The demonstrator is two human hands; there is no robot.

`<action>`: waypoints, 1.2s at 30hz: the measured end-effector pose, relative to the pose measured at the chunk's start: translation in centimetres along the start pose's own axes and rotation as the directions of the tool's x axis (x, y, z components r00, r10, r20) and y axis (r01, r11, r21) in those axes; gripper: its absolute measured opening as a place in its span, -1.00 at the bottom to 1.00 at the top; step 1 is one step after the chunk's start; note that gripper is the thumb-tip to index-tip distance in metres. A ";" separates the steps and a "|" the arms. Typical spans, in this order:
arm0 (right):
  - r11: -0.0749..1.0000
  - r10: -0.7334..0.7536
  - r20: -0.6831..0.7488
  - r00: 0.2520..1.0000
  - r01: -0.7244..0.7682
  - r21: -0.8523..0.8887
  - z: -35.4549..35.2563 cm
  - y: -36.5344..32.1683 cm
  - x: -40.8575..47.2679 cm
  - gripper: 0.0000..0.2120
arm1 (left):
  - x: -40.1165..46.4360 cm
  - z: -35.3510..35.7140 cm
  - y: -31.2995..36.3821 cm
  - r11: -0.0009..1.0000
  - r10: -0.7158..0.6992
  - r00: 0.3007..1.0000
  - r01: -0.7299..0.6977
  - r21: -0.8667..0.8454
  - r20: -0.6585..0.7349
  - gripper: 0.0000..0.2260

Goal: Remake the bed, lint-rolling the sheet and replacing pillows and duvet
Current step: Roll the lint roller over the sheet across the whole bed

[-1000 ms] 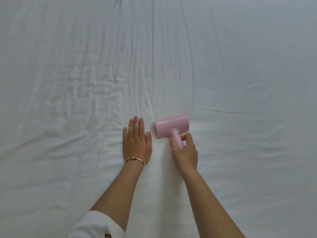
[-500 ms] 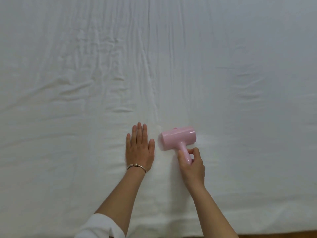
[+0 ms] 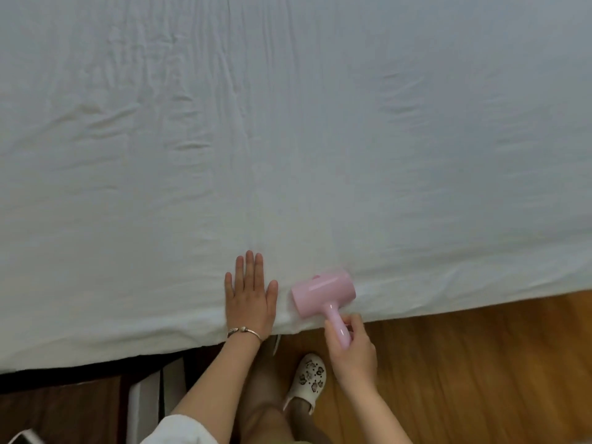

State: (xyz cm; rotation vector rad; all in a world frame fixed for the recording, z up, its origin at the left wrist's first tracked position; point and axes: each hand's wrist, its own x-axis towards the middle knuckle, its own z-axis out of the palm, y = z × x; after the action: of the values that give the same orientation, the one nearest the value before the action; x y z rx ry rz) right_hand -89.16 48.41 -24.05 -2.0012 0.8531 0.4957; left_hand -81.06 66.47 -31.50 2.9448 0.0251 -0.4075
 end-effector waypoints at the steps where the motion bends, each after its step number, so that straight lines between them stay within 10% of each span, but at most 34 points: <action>1: 1.000 0.019 0.005 1.000 -0.019 -0.007 -0.5 0.9 -0.6 -0.87 | -0.8 0.2 0.0 1.000 0.005 1.000 -0.005 0.013 0.020 -0.44; 19: 0.926 -0.148 0.009 0.989 0.135 0.353 -5.0 -13.9 1.1 -0.75 | 4.6 -11.2 -1.6 0.991 -0.074 0.991 0.086 -0.104 0.111 -0.51; 36: 0.915 -0.218 -0.067 0.974 0.227 0.332 8.6 -48.7 27.3 -0.58 | 40.9 -19.0 -11.5 0.983 -0.106 0.993 0.112 -0.147 0.047 -0.50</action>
State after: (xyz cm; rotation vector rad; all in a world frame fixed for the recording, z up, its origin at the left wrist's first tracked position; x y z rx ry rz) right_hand -35.16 63.75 -17.89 -1.7600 0.6645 0.1745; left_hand -37.07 80.71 -26.46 2.7952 0.2041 -0.4576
